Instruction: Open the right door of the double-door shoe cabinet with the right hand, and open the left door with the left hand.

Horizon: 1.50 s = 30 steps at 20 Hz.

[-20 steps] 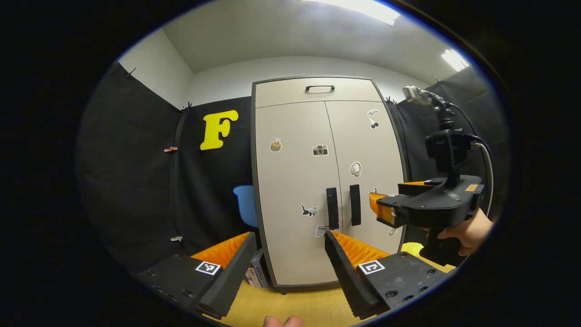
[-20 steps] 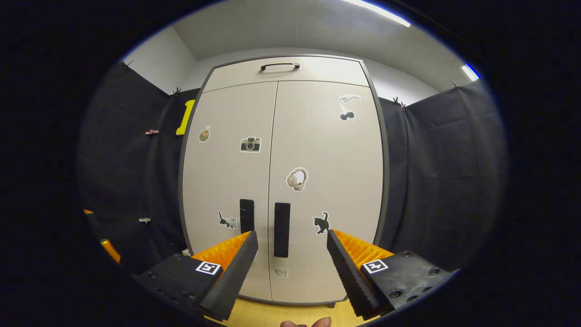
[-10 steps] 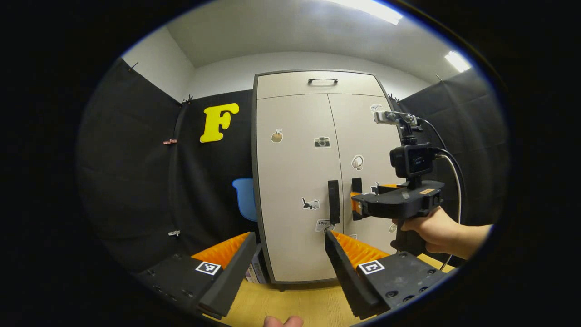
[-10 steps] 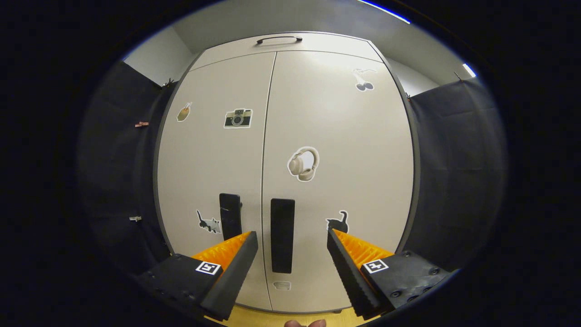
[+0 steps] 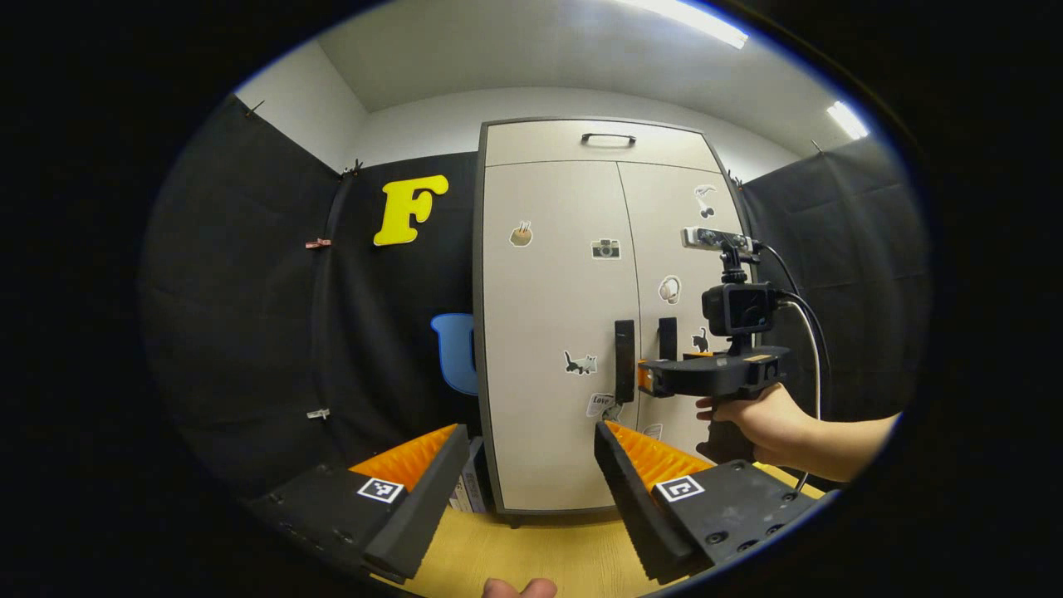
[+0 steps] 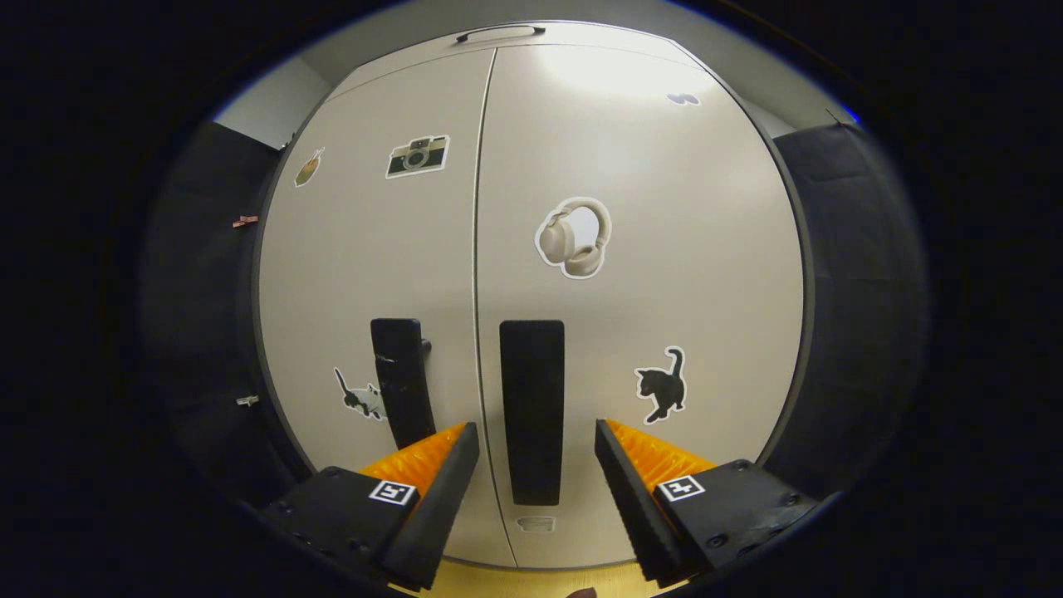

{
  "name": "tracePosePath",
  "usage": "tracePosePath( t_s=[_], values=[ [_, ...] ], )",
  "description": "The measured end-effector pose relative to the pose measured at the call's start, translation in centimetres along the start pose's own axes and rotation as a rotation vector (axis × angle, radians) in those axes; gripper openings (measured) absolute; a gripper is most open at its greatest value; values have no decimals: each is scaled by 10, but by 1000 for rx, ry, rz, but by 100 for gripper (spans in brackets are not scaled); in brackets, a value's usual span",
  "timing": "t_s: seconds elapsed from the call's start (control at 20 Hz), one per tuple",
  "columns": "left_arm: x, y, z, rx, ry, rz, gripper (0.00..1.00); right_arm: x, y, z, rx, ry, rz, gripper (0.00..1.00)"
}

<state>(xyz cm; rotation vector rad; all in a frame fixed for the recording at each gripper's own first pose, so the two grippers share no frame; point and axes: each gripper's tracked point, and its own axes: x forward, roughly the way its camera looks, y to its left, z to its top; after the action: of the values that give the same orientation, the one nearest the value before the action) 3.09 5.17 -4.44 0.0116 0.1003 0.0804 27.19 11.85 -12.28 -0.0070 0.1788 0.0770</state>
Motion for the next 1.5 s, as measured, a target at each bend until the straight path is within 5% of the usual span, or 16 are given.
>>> tracePosePath(
  t_s=[0.3,0.5,0.55,0.8,1.0,1.5],
  values=[
    [-1,7,-2,8,2,8,94,8,-1,4,50,-10,-28,51],
    [-5,11,-2,1,3,17,94,7,1,2,-4,-6,-42,50],
    [-6,12,-2,0,4,21,94,9,2,2,-28,-9,-54,36],
    [-20,13,-4,-9,15,36,94,11,0,-1,-3,14,-52,30],
    [-34,12,-1,-13,10,49,94,7,1,0,-17,44,-37,13],
    [-53,13,-1,-8,11,98,94,-27,-11,7,16,14,86,13]
  ],
)
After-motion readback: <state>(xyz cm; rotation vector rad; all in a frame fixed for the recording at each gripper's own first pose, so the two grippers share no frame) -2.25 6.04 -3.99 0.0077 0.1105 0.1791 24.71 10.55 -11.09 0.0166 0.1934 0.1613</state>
